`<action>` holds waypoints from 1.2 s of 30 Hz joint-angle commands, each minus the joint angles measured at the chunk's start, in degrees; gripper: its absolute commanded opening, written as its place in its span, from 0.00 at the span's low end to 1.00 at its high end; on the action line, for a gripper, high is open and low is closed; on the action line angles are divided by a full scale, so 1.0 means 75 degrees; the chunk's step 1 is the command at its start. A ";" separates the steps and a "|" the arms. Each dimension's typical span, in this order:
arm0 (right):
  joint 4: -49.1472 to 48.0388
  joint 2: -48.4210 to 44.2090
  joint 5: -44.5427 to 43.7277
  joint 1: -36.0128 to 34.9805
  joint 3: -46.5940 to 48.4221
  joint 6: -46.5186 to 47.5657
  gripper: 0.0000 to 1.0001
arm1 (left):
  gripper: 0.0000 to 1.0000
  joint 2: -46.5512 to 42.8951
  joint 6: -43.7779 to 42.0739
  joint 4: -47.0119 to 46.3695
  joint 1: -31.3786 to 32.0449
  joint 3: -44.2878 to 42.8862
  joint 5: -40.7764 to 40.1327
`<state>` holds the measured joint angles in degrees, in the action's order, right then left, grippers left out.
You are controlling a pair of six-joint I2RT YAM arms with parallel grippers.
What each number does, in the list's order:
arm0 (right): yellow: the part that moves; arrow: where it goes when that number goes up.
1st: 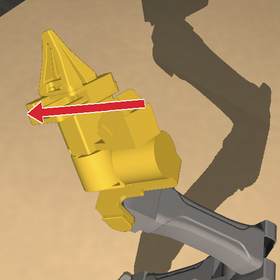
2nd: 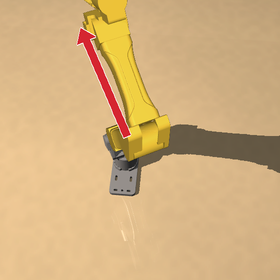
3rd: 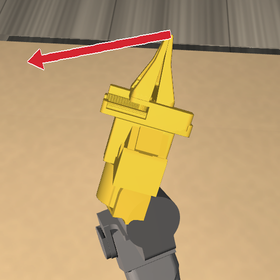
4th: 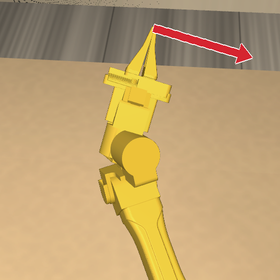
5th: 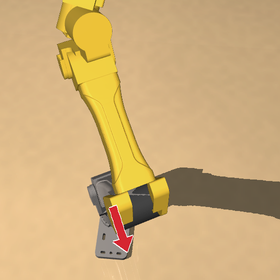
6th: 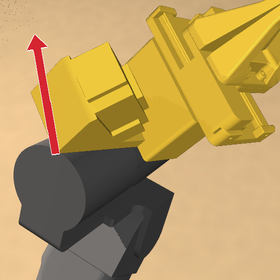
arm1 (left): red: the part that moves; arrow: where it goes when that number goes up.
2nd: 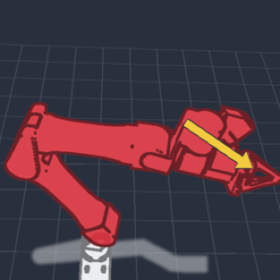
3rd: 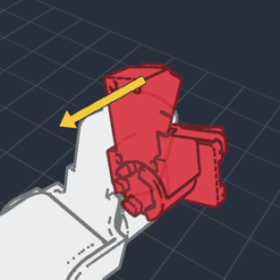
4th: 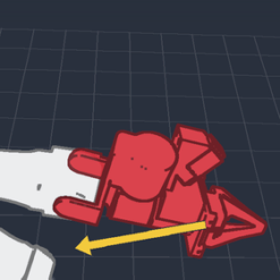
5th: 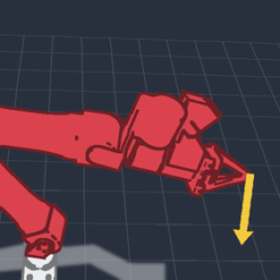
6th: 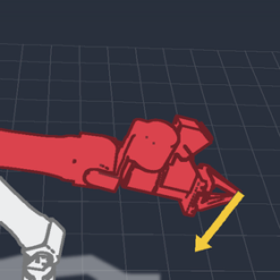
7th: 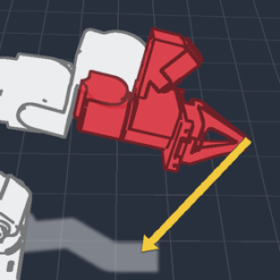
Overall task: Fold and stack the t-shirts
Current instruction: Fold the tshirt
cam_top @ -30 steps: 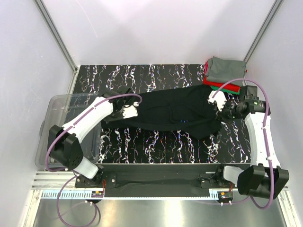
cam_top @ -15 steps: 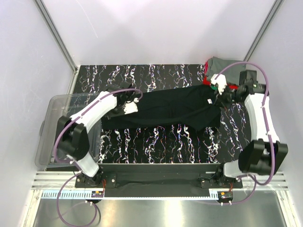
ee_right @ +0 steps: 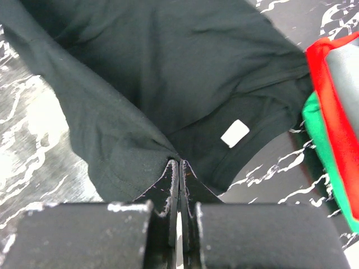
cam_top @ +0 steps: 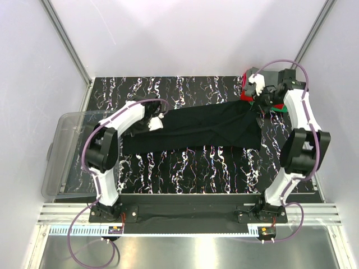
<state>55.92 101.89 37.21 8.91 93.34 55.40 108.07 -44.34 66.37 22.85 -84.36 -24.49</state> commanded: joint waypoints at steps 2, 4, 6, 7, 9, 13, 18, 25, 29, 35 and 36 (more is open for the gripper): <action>-0.0261 0.0745 0.0066 -0.0156 0.1076 -0.0249 0.01 | 0.00 0.0367 0.0134 -0.0084 -0.0316 -0.0634 -0.0438; -0.0261 0.1039 0.0019 -0.0226 0.1358 -0.0273 0.00 | 0.00 0.0555 0.0087 -0.0107 -0.0363 -0.0694 -0.0461; -0.0249 0.1472 -0.0028 -0.0308 0.1733 -0.0296 0.01 | 0.00 0.0754 0.0052 -0.0107 -0.0422 -0.0834 -0.0508; -0.0214 0.1625 -0.0051 -0.0343 0.1862 -0.0296 0.01 | 0.00 0.0824 0.0064 -0.0119 -0.0457 -0.0939 -0.0520; -0.0214 0.1988 -0.0133 -0.0449 0.2190 -0.0308 0.01 | 0.00 0.1012 0.0017 -0.0107 -0.0504 -0.1021 -0.0543; -0.0226 0.2457 -0.0180 -0.0613 0.2601 -0.0436 0.04 | 0.00 0.1340 -0.0065 -0.0154 -0.0527 -0.1372 -0.0637; -0.0273 0.2576 -0.0461 -0.0707 0.3386 -0.1080 0.36 | 0.18 0.1225 0.0368 -0.0295 -0.0516 -0.2145 -0.0883; -0.0156 0.0702 -0.0859 -0.0625 0.1644 -0.1024 0.45 | 0.28 -0.0486 0.0790 -0.0306 -0.0118 -0.1357 0.0041; 0.0499 0.0115 -0.0930 -0.0590 -0.0381 -0.0403 0.42 | 0.23 -0.0957 0.1375 -0.0680 0.0081 0.0498 0.0931; 0.0782 0.0254 -0.0884 -0.0578 -0.1603 -0.0028 0.38 | 0.14 -0.0571 0.1892 -0.1558 0.0141 0.1696 0.1356; 0.0759 0.0278 -0.0872 -0.0578 -0.1663 0.0043 0.37 | 0.14 -0.0523 0.1904 -0.1664 0.0141 0.1743 0.1332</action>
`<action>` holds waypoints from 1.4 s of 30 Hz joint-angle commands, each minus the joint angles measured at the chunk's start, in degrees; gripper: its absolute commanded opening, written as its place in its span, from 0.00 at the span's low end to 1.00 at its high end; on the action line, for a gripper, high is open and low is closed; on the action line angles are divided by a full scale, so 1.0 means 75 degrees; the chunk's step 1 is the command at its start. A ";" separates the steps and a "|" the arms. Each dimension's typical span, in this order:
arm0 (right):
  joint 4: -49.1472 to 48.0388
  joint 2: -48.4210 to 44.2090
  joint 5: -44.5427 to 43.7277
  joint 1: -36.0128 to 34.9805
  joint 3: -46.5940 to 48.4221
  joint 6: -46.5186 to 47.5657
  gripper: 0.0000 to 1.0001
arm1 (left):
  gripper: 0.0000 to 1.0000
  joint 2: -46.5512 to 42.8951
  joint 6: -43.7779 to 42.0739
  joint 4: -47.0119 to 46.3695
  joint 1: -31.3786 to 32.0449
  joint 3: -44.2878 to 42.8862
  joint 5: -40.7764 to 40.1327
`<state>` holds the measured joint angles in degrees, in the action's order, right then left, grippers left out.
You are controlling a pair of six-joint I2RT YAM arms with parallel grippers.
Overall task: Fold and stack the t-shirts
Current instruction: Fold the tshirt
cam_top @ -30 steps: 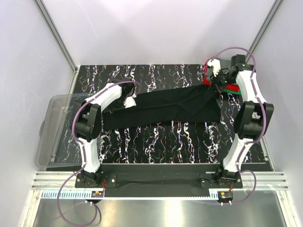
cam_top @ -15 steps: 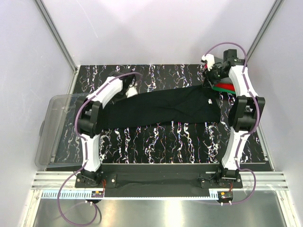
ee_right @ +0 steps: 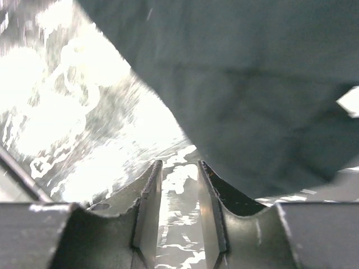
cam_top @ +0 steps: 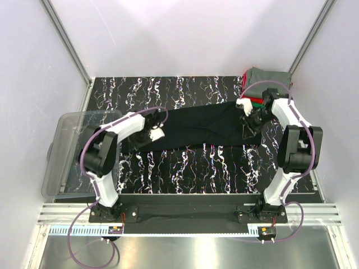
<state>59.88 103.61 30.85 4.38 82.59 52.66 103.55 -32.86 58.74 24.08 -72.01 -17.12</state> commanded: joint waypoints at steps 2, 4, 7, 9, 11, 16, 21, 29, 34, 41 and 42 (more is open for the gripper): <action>0.0208 0.0211 -0.0059 0.0025 -0.0242 0.0478 0.36 | 0.13 0.0278 0.0385 -0.0800 -0.0034 0.0167 0.0257; 0.0208 0.0282 -0.0082 0.0025 -0.0195 0.0513 0.36 | 0.13 0.0396 0.0420 -0.0848 -0.0034 0.0086 0.0256; 0.0220 0.0376 -0.0164 0.0037 -0.0172 0.0606 0.36 | 0.13 0.0467 0.0456 -0.0883 -0.0046 0.0085 0.0233; 0.0184 0.0458 -0.0258 0.0037 -0.0218 0.0665 0.36 | 0.13 0.0502 0.0409 -0.0929 -0.0093 0.0144 0.0244; 0.0150 0.0633 -0.0374 0.0083 -0.0265 0.0712 0.36 | 0.13 0.0537 0.0351 -0.0941 -0.0151 0.0249 0.0256; -0.0038 0.1137 -0.0609 0.0318 -0.0242 0.0596 0.36 | 0.13 0.0631 0.0245 -0.1117 -0.0304 0.0588 0.0280; -0.0390 0.1712 -0.1066 0.0657 -0.0137 0.0513 0.35 | 0.13 0.0655 0.0105 -0.1339 -0.0550 0.1046 0.0034; -0.0402 0.1573 -0.1383 0.0997 -0.0499 0.0747 0.34 | 0.12 0.0187 -0.0177 -0.1621 -0.0608 0.1620 -0.0388; -0.0028 0.0659 -0.0658 0.0998 -0.0115 0.0631 0.34 | 0.13 -0.0282 -0.0107 -0.1317 -0.0503 0.0954 -0.0295; 0.0349 0.0119 0.0152 0.0787 0.0848 0.1263 0.40 | 0.16 -0.0564 -0.0130 -0.0918 -0.0245 0.0285 0.0127; 0.0244 0.0095 0.0129 0.0659 0.0778 0.1484 0.40 | 0.16 -0.0529 -0.0095 -0.0918 -0.0210 0.0215 0.0162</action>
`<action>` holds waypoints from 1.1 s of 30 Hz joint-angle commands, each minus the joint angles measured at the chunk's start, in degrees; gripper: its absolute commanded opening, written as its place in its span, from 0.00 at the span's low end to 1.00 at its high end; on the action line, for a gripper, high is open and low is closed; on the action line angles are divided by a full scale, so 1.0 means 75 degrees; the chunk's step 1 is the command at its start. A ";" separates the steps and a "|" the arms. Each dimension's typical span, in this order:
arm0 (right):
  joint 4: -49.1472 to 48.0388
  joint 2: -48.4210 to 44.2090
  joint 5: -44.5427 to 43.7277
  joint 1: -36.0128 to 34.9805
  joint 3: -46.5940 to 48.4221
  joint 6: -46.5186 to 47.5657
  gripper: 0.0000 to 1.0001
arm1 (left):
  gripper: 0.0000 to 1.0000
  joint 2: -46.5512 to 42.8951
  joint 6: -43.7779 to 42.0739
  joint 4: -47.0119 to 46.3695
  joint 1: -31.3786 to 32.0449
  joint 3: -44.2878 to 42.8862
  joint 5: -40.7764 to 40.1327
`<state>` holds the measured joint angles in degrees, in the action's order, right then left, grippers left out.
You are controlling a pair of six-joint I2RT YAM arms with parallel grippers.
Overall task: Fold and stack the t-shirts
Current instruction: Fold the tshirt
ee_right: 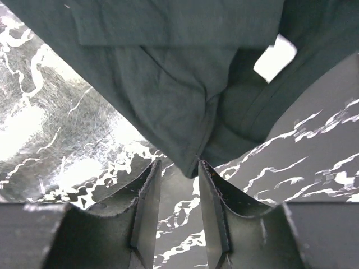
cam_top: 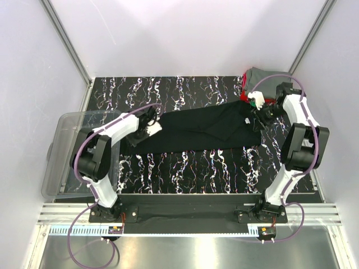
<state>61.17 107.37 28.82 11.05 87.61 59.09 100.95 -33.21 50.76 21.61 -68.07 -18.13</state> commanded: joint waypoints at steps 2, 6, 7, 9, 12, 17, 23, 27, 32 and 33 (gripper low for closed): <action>-0.0233 -0.0383 0.0283 -0.0452 -0.0173 0.0932 0.40 | 0.16 -0.0030 0.0045 0.0146 0.0259 -0.0380 0.0425; -0.0959 -0.0277 0.0049 -0.1084 -0.0653 0.1844 0.40 | 0.16 0.0263 0.0244 0.0146 0.0342 -0.0638 0.0682; -0.1331 -0.0289 0.0037 -0.1156 -0.0875 0.2045 0.40 | 0.15 0.0368 0.0303 0.0146 0.0342 -0.0685 0.0776; -0.1802 -0.0347 0.0118 -0.1273 -0.1122 0.2524 0.40 | 0.15 0.0485 0.0432 0.0122 0.0342 -0.0790 0.0858; -0.2389 -0.0219 0.0130 -0.1438 -0.1241 0.2844 0.40 | 0.15 0.0673 0.0514 0.0145 0.0354 -0.0872 0.0953; -0.2355 0.0214 0.0095 -0.1836 -0.0831 0.3136 0.40 | 0.15 0.0755 0.0526 0.0134 0.0354 -0.0838 0.0929; -0.2167 0.0625 0.0036 -0.1872 -0.0444 0.3160 0.41 | 0.15 0.0872 0.0526 0.0111 0.0354 -0.0826 0.0917; -0.1980 0.0707 -0.0045 -0.1930 -0.0432 0.3371 0.40 | 0.15 0.0978 0.0503 0.0111 0.0342 -0.0884 0.0871; -0.1699 0.0742 -0.0139 -0.1965 -0.0490 0.3640 0.41 | 0.15 0.1107 0.0514 0.0099 0.0342 -0.1013 0.0859; -0.1617 0.0766 -0.0128 -0.1965 -0.0479 0.3676 0.40 | 0.15 0.1142 0.0503 0.0110 0.0342 -0.1037 0.0847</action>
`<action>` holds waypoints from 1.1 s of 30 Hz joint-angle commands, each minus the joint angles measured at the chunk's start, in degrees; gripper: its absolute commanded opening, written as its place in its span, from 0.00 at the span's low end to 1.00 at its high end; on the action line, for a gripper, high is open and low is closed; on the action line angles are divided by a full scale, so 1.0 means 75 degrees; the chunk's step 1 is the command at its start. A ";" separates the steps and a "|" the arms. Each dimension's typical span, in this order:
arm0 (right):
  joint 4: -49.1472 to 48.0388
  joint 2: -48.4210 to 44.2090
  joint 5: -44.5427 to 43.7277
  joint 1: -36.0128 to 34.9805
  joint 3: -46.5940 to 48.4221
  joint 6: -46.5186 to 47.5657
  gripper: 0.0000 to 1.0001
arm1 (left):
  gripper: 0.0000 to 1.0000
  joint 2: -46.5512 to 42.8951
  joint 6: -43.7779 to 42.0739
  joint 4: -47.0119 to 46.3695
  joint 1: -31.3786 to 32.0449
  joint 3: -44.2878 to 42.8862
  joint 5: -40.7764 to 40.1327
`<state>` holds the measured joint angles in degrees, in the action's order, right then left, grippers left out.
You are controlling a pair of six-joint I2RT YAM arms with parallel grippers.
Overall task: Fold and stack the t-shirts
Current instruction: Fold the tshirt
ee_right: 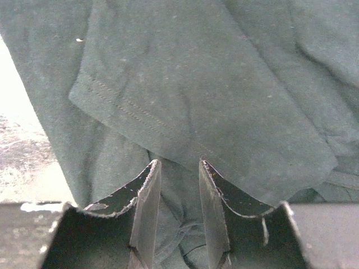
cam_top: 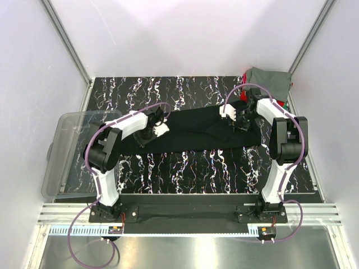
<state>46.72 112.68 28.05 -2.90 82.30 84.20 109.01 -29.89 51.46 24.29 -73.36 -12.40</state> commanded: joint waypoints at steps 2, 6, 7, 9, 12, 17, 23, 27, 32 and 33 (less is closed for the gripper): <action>0.0357 0.0057 -0.0002 -0.0129 0.0206 0.0351 0.41 | 0.15 0.0102 0.0059 0.0029 -0.0017 -0.0390 0.0060; 0.0298 0.0186 -0.0026 -0.0165 0.0206 0.0363 0.41 | 0.15 0.0172 0.0048 0.0029 -0.0017 -0.0425 0.0025; 0.0287 0.0233 -0.0037 -0.0188 0.0229 0.0351 0.41 | 0.15 0.0172 0.0059 0.0029 -0.0017 -0.0425 0.0013; 0.0263 0.0303 -0.0049 -0.0200 0.0264 0.0328 0.41 | 0.15 0.0184 0.0048 0.0017 -0.0017 -0.0390 0.0002; 0.0216 0.0479 -0.0119 -0.0200 0.0346 0.0351 0.40 | 0.16 0.0207 0.0048 0.0029 -0.0017 -0.0355 0.0013; 0.0158 0.0526 -0.0155 -0.0200 0.0428 0.0316 0.36 | 0.16 0.0231 0.0071 0.0029 -0.0005 -0.0367 0.0013; 0.0157 0.0409 -0.0131 -0.0188 0.0557 0.0234 0.29 | 0.16 0.0313 0.0083 0.0017 -0.0017 -0.0425 0.0060; 0.0134 0.0491 -0.0050 -0.0211 0.0744 0.0058 0.18 | 0.16 0.0383 0.0095 0.0017 -0.0017 -0.0484 0.0072; 0.0146 0.0468 0.0162 -0.0305 0.1061 -0.0164 0.07 | 0.16 0.0430 0.0071 0.0017 -0.0017 -0.0531 0.0072; 0.0146 0.0479 0.0231 -0.0328 0.1189 -0.0188 0.06 | 0.16 0.0430 0.0083 0.0017 -0.0017 -0.0531 0.0072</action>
<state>47.90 116.44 27.70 -4.10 87.39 84.12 112.25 -29.89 51.51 24.29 -75.22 -12.43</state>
